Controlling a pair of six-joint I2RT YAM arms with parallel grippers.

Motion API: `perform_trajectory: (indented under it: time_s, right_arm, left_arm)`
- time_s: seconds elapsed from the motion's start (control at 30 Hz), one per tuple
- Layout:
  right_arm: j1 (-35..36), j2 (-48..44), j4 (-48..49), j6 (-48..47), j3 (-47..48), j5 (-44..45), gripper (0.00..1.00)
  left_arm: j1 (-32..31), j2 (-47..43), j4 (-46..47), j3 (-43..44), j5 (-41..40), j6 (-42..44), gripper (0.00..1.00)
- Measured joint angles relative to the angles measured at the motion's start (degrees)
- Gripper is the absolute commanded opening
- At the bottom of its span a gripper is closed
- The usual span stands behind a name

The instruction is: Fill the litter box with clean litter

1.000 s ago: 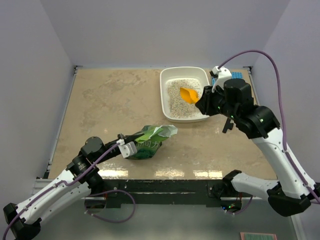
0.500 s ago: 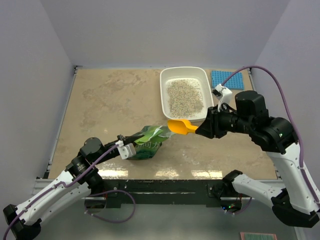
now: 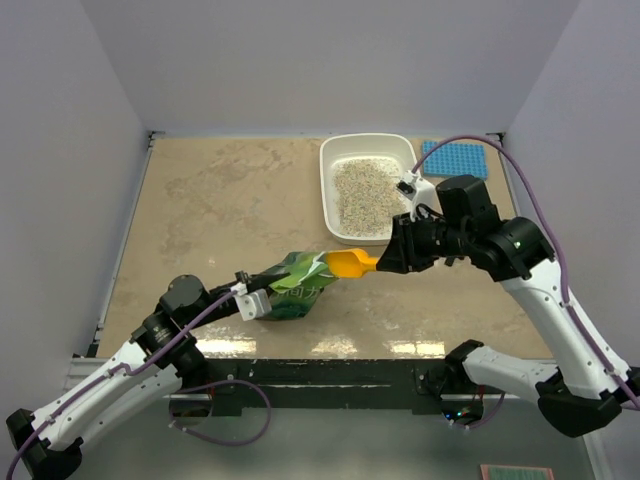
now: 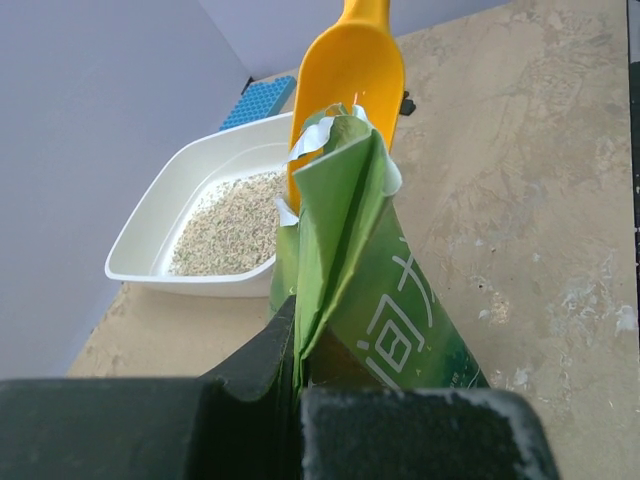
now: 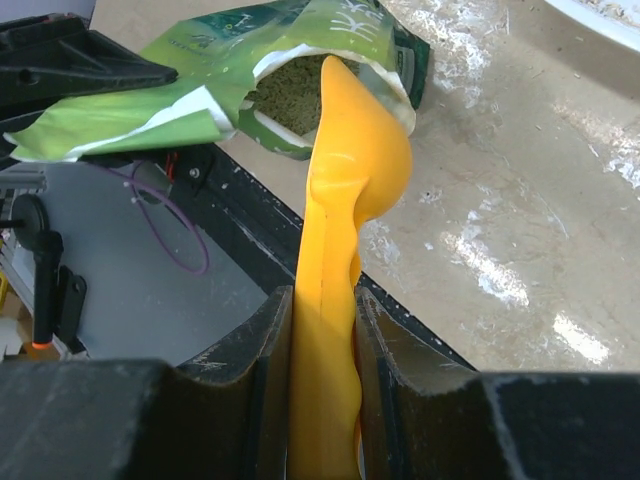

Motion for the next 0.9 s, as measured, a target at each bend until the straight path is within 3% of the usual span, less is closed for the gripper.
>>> perform_trajectory:
  time_s: [0.53,0.9]
  right_arm:
    - [1.64,8.22,8.68,-1.05,-8.15,-8.26,0.0]
    - [3.15,18.03,9.92,0.11,-7.76,-8.83,0.0]
  left_arm:
    - [0.02,2.4,0.07,0.02,9.57,0.09,0.0]
    - [-2.23,3.54,-0.46,0.02,14.6,-0.02,0.0]
